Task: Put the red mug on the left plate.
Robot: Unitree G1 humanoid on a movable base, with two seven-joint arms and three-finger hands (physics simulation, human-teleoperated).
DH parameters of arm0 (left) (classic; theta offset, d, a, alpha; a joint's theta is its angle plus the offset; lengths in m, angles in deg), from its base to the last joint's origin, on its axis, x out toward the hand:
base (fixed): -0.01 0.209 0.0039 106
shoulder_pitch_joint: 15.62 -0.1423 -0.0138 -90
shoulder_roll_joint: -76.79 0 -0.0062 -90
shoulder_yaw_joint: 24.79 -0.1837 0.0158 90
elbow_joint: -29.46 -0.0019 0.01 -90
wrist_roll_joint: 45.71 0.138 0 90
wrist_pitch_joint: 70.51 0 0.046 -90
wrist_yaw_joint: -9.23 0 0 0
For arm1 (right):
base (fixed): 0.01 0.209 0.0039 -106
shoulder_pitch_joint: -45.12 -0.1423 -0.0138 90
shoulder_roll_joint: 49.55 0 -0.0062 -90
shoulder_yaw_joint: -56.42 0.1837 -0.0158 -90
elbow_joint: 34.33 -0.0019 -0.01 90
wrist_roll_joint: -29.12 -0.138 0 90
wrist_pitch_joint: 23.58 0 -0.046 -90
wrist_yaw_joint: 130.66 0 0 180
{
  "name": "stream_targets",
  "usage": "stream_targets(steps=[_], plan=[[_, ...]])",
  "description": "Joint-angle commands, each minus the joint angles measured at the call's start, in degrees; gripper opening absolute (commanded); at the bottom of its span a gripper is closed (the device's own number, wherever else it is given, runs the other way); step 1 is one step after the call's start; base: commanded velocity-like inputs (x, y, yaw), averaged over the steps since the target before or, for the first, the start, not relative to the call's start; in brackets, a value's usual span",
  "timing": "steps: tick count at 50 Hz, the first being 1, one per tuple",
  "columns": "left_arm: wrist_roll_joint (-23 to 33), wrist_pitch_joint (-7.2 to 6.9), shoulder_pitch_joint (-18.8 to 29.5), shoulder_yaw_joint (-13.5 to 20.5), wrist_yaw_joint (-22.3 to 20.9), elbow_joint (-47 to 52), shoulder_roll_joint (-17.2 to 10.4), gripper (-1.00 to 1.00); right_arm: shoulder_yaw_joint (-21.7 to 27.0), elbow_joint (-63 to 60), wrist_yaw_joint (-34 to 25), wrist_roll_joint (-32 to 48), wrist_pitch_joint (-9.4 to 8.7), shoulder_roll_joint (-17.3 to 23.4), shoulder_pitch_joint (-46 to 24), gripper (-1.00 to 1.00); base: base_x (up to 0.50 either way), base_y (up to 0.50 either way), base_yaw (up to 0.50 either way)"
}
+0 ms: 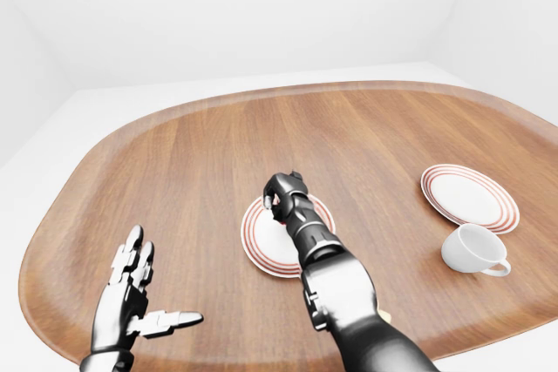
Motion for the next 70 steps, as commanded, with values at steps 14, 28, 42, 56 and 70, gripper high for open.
stream_targets(steps=[14,28,42,56,70], plan=[[-0.8,0.00,-0.8,0.3,-1.0,-0.7,0.1,1.00,0.6,0.4,-2.1,7.9,-3.97,-2.5,3.7,-1.00,0.00,0.00,0.00],[-1.3,0.00,-0.7,0.9,-1.6,0.0,0.3,1.00,1.6,0.4,-2.5,7.4,-2.42,-2.7,4.2,-1.00,0.00,0.00,0.00],[-1.6,0.00,-0.9,1.3,-2.2,0.0,0.8,1.00,1.1,0.5,-0.8,9.8,-3.75,-2.8,4.7,1.00,0.00,0.00,0.00],[-1.1,0.00,-1.1,1.0,-2.0,-0.2,0.8,1.00,0.7,0.6,-2.3,11.7,-3.97,-2.8,5.6,1.00,0.00,0.00,0.00],[-1.0,0.00,-0.9,0.9,-1.6,-0.2,0.7,1.00,0.8,-0.3,-1.4,9.9,-2.26,-0.1,0.1,1.00,0.00,0.00,0.00]])
